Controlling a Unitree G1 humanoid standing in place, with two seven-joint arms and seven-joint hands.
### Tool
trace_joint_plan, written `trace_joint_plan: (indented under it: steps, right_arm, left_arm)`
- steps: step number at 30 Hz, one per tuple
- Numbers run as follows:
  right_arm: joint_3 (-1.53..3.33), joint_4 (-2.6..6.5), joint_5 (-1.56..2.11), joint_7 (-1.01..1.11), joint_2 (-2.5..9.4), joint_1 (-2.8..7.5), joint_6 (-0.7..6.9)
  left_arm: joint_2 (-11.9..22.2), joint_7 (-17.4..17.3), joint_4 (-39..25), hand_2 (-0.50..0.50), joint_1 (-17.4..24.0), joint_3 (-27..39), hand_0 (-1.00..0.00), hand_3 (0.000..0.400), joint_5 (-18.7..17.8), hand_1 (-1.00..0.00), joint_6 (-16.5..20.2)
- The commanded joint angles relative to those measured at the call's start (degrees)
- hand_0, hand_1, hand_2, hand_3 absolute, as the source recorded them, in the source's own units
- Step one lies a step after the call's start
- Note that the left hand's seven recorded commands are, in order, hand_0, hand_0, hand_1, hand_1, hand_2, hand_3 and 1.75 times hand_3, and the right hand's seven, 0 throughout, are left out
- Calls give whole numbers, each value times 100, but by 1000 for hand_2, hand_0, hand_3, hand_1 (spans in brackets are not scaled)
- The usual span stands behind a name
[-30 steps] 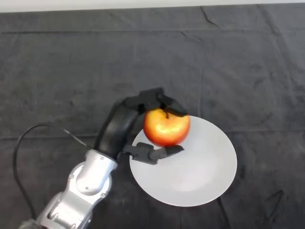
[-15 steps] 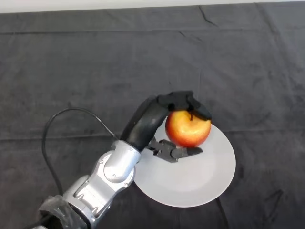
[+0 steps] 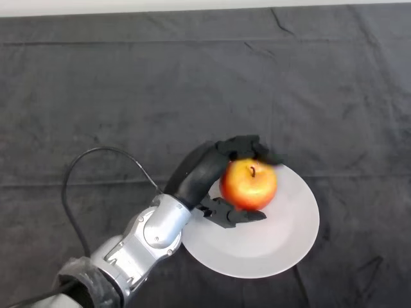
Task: Move the apple to the plate
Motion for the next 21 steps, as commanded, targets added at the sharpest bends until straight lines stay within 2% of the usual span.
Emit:
trace_joint_plan:
  steps: [1,6,10,21]
  right_arm:
    - [-87,-104,121,-36,-92,-13,-21]
    - [-87,-97,121,-33,-95,-16,-21]
    - [-86,-92,121,-31,-96,-17,-21]
    - [-85,-92,120,-30,-94,-17,-23]
  left_arm:
    - [36,71,210,0,-262,-143,0,0,9,0,-5]
    - [45,117,256,0,-278,-195,0,0,-34,0,-10]
    - [172,78,58,0,-231,-159,0,0,-94,0,49]
    - [1009,-128,-984,0,341,468,0,0,-299,0,-77]
